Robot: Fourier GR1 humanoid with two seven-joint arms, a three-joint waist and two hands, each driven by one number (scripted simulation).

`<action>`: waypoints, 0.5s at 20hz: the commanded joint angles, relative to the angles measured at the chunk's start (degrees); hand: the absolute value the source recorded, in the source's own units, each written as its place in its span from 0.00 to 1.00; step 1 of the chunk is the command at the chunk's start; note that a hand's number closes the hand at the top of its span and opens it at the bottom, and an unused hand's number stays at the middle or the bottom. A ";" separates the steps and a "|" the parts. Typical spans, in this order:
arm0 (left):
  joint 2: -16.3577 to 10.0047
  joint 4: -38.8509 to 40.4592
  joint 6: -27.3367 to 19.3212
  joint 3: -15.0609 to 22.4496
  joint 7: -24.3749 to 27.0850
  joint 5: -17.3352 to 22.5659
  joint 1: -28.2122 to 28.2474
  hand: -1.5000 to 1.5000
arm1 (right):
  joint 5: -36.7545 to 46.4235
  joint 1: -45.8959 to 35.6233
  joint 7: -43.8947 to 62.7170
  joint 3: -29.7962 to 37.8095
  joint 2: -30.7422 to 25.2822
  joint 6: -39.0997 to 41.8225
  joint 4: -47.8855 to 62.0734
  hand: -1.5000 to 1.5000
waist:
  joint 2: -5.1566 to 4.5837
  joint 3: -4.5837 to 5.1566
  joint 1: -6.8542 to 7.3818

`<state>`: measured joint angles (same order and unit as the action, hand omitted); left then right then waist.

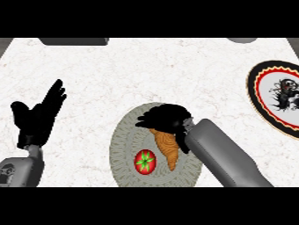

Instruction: Pick the croissant from the placemat and place it in the plate

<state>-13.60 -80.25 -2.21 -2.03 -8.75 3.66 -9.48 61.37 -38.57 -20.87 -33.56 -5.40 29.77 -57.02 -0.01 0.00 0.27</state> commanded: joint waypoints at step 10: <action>0.93 -3.42 -0.89 0.09 -3.78 -2.04 -0.39 0.50 | 6.76 5.08 -8.94 -3.28 1.48 -5.80 4.69 1.00 | 0.00 -0.03 -0.04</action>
<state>-13.01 -81.79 -1.77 -2.40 -9.66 2.82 -8.69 66.82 -38.13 -27.67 -34.81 -5.01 25.96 -54.25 0.83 0.10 0.28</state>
